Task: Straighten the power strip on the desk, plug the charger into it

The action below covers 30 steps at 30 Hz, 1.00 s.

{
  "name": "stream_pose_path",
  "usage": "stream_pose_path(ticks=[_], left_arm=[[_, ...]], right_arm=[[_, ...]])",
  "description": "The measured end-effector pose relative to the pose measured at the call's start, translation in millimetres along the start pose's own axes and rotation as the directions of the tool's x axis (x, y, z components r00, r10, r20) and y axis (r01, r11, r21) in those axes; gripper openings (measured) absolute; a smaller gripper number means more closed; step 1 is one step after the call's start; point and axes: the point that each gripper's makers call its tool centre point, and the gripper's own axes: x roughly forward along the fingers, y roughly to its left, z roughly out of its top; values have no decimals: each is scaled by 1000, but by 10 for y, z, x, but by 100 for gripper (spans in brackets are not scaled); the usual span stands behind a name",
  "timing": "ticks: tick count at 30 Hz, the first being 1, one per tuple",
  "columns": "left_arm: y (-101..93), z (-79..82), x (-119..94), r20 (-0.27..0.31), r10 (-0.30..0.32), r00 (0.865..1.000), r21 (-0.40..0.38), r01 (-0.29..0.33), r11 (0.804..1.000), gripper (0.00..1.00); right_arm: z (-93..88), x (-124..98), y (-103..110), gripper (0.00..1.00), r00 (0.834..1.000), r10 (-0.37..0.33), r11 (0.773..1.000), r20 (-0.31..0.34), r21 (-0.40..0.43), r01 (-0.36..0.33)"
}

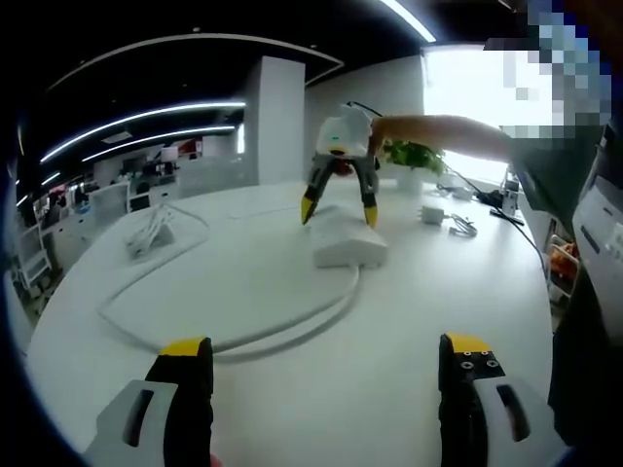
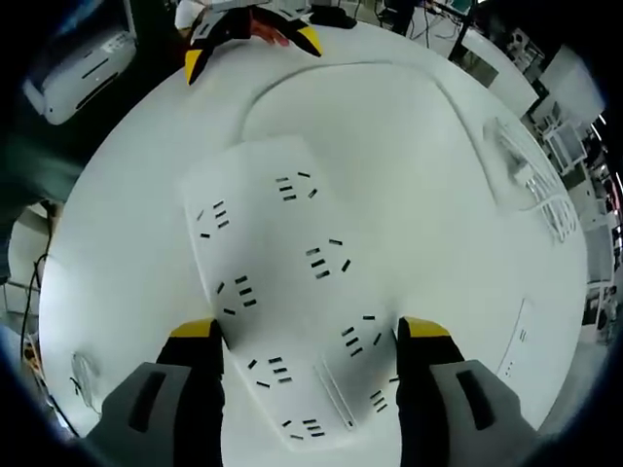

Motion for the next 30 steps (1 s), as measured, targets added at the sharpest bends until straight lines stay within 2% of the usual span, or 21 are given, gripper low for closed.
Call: stream_pose_path(ticks=[30], left_arm=[[-107, 16, 47, -4, -19, 1000, 22, 20, 1000, 99]], right_arm=[[-41, -7, -6, 72, 1000, -11, 999, 16, 30, 11]])
